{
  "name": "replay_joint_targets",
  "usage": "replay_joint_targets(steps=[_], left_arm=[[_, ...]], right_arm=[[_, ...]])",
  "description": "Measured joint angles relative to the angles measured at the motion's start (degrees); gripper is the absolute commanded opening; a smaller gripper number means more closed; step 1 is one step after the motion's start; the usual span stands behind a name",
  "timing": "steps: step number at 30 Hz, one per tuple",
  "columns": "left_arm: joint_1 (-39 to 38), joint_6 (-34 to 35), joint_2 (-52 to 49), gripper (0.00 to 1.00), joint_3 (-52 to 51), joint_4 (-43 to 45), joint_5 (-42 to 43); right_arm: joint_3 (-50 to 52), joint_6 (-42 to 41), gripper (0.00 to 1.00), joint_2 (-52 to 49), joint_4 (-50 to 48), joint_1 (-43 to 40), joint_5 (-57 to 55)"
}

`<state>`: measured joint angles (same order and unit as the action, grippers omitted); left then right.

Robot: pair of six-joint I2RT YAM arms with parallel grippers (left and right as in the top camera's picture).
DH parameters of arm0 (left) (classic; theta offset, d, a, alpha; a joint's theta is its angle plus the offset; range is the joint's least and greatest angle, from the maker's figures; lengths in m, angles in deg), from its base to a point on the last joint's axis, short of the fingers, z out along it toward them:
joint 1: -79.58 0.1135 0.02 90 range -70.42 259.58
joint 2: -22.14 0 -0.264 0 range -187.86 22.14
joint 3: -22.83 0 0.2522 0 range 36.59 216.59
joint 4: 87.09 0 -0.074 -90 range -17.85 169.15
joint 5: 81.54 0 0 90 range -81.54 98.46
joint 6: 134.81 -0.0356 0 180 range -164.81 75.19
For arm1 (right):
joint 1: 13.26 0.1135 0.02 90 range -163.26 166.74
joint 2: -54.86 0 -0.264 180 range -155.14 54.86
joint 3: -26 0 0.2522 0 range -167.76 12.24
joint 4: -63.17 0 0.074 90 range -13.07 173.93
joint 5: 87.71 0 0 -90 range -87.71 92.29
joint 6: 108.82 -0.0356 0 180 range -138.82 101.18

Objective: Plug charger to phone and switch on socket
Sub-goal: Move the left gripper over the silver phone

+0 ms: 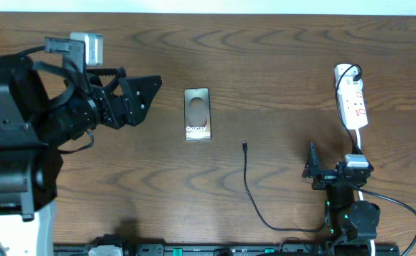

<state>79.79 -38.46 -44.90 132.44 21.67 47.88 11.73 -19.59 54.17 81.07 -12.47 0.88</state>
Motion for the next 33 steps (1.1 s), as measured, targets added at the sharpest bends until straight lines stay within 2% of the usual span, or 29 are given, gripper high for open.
replay_joint_targets(steps=[4, 7, 10, 18, 20, 23, 26, 29, 33], left_arm=[[-5.8, -2.3, -9.0, 0.91, 12.7, -16.7, -14.5], [-10.4, -3.0, -16.9, 0.91, 19.1, -25.3, -24.6], [-15.3, -3.6, -24.8, 0.91, 20.7, -26.4, -31.8], [-20.8, -2.8, -35.0, 0.92, 20.7, -23.7, -31.8], [-21.1, 0.2, -36.4, 0.91, 20.7, -22.8, -31.8], [-21.2, 9.4, -39.1, 0.91, 20.7, -22.6, -33.8], [-21.4, 15.1, -42.8, 0.92, 20.7, -21.7, -35.4], [-21.8, 17.5, -47.1, 0.92, 20.7, -21.8, -35.9], [-22.6, 17.4, -52.0, 0.92, 20.7, -21.4, -36.0]], right_arm=[[0.0, 0.0, 0.99, 0.0, 0.0, 0.0, 0.0], [0.0, 0.0, 0.99, 0.0, 0.0, 0.0, 0.0], [0.0, 0.0, 0.99, 0.0, 0.0, 0.0, 0.0], [0.0, 0.0, 0.99, 0.0, 0.0, 0.0, 0.0], [0.0, 0.0, 0.99, 0.0, 0.0, 0.0, 0.0], [0.0, 0.0, 0.99, 0.0, 0.0, 0.0, 0.0], [0.0, 0.0, 0.99, 0.0, 0.0, 0.0, 0.0], [0.0, 0.0, 0.99, 0.0, 0.0, 0.0, 0.0], [0.0, 0.0, 0.99, 0.0, 0.0, 0.0, 0.0]])
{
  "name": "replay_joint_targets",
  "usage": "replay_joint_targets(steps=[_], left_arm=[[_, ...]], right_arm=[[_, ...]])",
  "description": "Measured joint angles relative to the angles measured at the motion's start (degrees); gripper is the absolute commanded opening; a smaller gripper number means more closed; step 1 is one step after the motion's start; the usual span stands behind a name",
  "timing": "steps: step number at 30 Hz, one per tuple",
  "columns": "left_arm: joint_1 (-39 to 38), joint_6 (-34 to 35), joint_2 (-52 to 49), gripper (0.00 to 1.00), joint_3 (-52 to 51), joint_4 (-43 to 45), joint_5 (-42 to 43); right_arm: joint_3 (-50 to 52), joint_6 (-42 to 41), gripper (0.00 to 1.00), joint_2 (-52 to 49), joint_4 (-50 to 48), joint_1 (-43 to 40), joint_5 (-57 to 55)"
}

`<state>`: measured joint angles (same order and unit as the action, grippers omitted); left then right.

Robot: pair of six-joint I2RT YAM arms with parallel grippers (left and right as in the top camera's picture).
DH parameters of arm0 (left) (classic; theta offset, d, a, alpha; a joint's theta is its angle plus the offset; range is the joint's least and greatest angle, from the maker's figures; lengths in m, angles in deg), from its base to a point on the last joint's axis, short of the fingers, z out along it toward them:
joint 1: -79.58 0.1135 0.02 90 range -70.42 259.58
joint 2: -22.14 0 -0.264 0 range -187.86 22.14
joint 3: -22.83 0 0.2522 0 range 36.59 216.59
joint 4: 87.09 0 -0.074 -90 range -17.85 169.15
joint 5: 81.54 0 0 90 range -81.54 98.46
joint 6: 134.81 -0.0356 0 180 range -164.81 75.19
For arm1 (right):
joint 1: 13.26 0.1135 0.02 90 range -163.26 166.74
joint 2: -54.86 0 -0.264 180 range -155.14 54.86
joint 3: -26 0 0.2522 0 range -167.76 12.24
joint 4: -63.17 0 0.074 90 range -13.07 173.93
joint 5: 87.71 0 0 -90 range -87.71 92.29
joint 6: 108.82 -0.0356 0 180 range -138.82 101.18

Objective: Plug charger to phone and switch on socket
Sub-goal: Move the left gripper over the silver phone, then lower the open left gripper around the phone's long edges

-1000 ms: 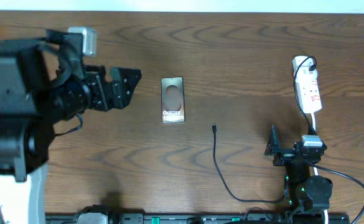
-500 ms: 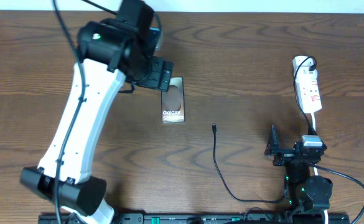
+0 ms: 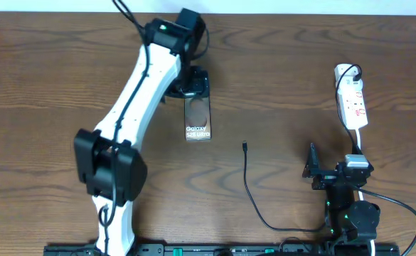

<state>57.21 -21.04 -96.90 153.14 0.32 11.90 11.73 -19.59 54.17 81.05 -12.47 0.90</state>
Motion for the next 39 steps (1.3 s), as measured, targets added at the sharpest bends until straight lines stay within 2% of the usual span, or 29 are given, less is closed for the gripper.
replay_joint_targets(steps=[9, 14, 26, 32, 39], left_arm=[[-1.5, -5.6, -7.5, 0.92, 0.0, 2.3, 0.4], [-1.8, -5.8, -11.4, 0.91, 0.0, 4.8, 1.4], [-1.8, -7.1, -12.2, 0.91, -0.6, 11.1, 2.6], [-1.7, -11.1, -12.2, 0.91, -1.2, 9.8, 5.5], [0.5, -10.8, -9.2, 0.91, -1.8, 5.6, 6.4]], right_arm=[[0.0, 0.0, 0.99, 0.0, 0.0, 0.0, 0.0], [0.0, 0.0, 0.99, 0.0, 0.0, 0.0, 0.0], [0.0, 0.0, 0.99, 0.0, 0.0, 0.0, 0.0], [0.0, 0.0, 0.99, 0.0, 0.0, 0.0, 0.0], [0.0, 0.0, 0.99, 0.0, 0.0, 0.0, 0.0]])
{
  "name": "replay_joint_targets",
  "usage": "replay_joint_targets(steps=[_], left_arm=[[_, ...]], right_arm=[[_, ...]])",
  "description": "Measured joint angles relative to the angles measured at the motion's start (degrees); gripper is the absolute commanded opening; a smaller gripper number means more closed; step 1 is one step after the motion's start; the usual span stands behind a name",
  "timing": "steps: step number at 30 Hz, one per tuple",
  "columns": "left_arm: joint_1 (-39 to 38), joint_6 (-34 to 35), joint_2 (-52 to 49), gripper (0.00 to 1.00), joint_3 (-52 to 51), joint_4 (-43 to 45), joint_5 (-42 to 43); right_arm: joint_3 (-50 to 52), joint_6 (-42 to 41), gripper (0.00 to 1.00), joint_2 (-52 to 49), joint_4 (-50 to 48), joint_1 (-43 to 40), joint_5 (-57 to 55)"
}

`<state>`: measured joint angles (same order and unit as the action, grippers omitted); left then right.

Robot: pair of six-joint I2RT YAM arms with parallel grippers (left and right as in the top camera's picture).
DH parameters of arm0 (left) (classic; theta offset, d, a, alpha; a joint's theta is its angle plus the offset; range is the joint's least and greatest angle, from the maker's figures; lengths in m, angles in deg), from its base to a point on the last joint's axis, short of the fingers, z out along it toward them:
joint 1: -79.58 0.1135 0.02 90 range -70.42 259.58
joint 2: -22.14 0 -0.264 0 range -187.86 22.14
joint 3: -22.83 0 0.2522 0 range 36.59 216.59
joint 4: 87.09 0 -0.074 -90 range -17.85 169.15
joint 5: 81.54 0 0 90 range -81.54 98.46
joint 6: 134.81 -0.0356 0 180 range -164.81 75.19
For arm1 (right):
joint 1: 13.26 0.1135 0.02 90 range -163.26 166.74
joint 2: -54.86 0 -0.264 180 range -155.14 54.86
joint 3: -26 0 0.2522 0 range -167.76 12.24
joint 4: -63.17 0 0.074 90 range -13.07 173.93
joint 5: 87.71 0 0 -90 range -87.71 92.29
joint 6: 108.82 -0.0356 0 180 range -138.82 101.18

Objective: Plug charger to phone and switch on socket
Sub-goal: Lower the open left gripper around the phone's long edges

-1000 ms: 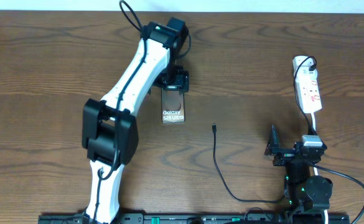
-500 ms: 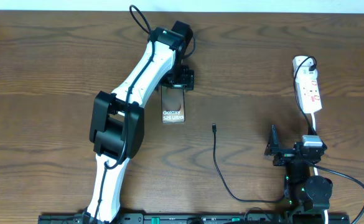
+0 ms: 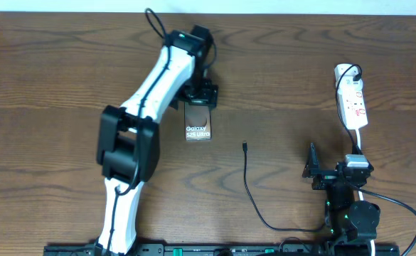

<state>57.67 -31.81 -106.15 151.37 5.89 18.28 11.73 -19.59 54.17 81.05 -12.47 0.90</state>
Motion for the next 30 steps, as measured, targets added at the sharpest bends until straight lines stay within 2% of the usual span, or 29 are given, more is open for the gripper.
replay_joint_targets(steps=[7, 13, 20, 26, 30], left_arm=[[2.0, 0.1, 11.5, 0.92, 0.0, -2.4, 0.2], [1.9, -1.1, 15.5, 0.92, 0.0, -8.9, 0.6], [2.0, -2.6, 18.2, 0.92, -1.2, -9.2, 1.0], [2.3, -2.7, 24.5, 0.92, -4.1, -8.7, 1.7], [3.6, -2.5, 28.7, 0.91, -8.5, -4.4, 1.6]], right_arm=[[0.0, 0.0, 0.99, 0.0, 0.0, 0.0, 0.0], [0.0, 0.0, 0.99, 0.0, 0.0, 0.0, 0.0], [0.0, 0.0, 0.99, 0.0, 0.0, 0.0, 0.0], [0.0, 0.0, 0.99, 0.0, 0.0, 0.0, 0.0], [0.0, 0.0, 0.99, 0.0, 0.0, 0.0, 0.0]])
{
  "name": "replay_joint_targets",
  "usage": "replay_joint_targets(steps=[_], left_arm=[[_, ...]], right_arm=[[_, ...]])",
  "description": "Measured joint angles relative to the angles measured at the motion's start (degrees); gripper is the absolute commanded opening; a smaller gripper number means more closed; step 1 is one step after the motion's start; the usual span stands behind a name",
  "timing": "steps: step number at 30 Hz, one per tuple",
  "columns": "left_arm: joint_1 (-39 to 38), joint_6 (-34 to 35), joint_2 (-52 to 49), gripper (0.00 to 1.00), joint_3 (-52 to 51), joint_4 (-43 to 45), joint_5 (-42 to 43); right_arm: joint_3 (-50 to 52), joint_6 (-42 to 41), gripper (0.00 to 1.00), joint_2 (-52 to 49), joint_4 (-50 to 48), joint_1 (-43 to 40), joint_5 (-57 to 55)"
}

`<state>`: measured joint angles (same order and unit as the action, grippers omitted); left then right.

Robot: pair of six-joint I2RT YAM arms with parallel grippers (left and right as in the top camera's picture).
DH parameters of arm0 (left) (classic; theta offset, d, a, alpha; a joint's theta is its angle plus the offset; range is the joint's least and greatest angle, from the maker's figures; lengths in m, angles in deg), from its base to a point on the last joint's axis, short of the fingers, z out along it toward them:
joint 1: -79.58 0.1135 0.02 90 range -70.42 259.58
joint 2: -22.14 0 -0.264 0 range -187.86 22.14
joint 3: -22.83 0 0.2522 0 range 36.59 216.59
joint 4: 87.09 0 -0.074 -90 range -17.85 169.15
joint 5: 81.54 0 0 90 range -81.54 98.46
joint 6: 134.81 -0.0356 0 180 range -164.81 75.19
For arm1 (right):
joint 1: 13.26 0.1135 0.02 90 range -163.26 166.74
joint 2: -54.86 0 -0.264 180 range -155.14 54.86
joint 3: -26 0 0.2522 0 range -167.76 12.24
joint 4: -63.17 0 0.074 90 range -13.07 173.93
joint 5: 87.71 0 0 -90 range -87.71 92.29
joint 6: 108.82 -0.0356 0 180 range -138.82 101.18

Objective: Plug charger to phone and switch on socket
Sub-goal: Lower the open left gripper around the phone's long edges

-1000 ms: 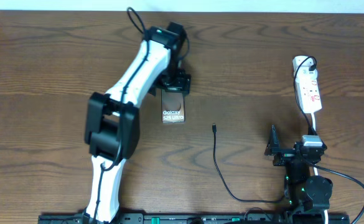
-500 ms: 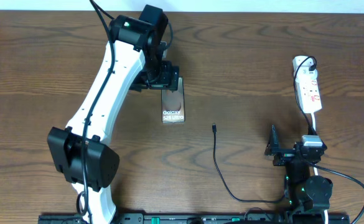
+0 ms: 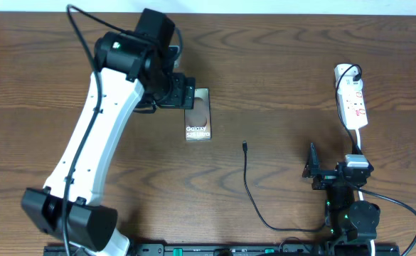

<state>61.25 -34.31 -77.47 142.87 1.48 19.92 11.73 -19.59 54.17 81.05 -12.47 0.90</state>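
Observation:
The phone [image 3: 198, 119] lies face up at the table's middle back, its screen reading "Galaxy S25 Ultra". My left gripper [image 3: 186, 93] reaches in from the left and sits at the phone's top left corner, covering part of it; its jaw gap is hidden from above. The black charger cable [image 3: 247, 181] runs across the table, and its free plug [image 3: 244, 146] lies right of and below the phone. The white power strip [image 3: 352, 96] lies at the far right. My right gripper [image 3: 312, 162] is parked low at the right, fingers together and holding nothing.
A white lead and a black cable run from the power strip [image 3: 357, 135] down past the right arm's base [image 3: 350, 206]. The left arm's white links [image 3: 94, 156] stretch diagonally over the table's left half.
The left arm has swung leftwards. Its gripper was over the phone's top edge, coming from above; now it sits at the phone's top left corner. Phone, cable and right arm are unchanged.
The left arm was folded at the far left, away from the phone. Then it was stretched out with its gripper above the phone's top end, then lower over that top edge. Now it is at the top left corner. The phone lies where it did.

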Motion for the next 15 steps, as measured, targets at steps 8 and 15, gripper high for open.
replay_joint_targets(steps=[8, 15], left_arm=[[1.0, 6.2, -0.6, 0.91, -9.7, 13.6, 0.0], [-0.3, 7.7, -1.0, 0.92, -10.6, 16.5, -0.2]], right_arm=[[0.0, 0.0, 0.99, 0.0, 0.0, 0.0, 0.0], [0.0, 0.0, 0.99, 0.0, 0.0, 0.0, 0.0]])
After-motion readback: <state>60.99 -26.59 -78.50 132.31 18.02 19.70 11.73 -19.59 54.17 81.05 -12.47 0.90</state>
